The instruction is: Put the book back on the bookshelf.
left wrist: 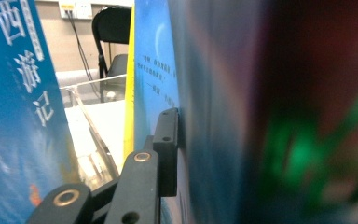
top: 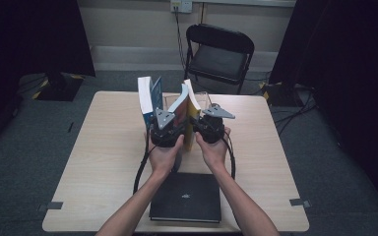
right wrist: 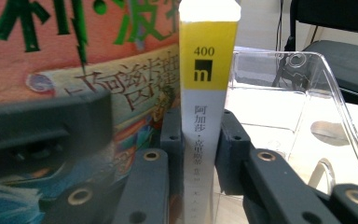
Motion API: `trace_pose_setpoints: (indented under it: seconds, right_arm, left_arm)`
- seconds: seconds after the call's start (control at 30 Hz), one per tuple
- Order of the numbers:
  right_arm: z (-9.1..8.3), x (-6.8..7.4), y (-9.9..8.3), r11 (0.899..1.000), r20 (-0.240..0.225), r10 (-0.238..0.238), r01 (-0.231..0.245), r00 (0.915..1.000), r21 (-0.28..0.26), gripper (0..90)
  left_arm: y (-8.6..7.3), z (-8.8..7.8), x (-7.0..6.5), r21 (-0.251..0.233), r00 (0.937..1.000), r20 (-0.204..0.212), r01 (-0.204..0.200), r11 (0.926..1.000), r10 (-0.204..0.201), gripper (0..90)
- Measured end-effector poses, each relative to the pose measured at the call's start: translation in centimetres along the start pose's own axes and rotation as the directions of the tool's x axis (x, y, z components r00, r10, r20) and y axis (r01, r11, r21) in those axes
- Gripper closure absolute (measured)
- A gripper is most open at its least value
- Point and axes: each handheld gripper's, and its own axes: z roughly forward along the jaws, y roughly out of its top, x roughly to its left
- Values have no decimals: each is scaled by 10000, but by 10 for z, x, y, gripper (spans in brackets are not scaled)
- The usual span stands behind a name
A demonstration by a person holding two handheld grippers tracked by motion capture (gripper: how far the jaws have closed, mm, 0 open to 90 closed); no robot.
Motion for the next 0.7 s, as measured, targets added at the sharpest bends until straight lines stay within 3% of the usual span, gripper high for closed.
trace_pose_setpoints:
  seconds: [0.13,0.2,0.27,0.3,0.4,0.43,0.47,0.53,0.57,0.7]
  right_arm:
    - [0,0,0,10000,-21,26,-26,10000,7,760]
    - [0,0,0,10000,-22,23,-23,10000,10,759]
    - [0,0,0,10000,-23,38,-38,10000,25,760]
    - [0,0,0,10000,-28,37,-37,10000,28,759]
    - [0,1,0,10000,-47,-16,16,10000,29,759]
    - [0,1,0,10000,-55,-16,16,10000,35,759]
    - [0,1,0,10000,-51,-5,5,10000,33,759]
    - [0,1,0,10000,-26,13,-13,10000,19,758]
    - [0,0,0,10000,-6,48,-48,10000,21,758]
    - [-1,-1,0,10000,-38,14,-14,10000,18,758]
  left_arm:
    - [9,-2,1,217,9998,145,-132,9997,128,691]
    - [10,-1,1,85,9994,121,-312,9995,311,673]
    - [10,0,4,50,9990,373,226,9997,-228,638]
    - [10,2,4,33,9993,343,130,9999,-131,608]
    - [10,4,-1,73,9997,132,-227,9997,226,596]
    - [10,4,-3,55,9993,-150,-355,9994,356,603]
    - [9,3,-4,45,9969,-505,-598,9982,600,698]
    - [8,3,-2,-184,9984,-552,-168,9997,158,743]
    - [7,2,-2,-318,9966,-799,-220,9993,194,745]
    - [-1,3,2,-838,9940,-1095,-178,9963,85,747]
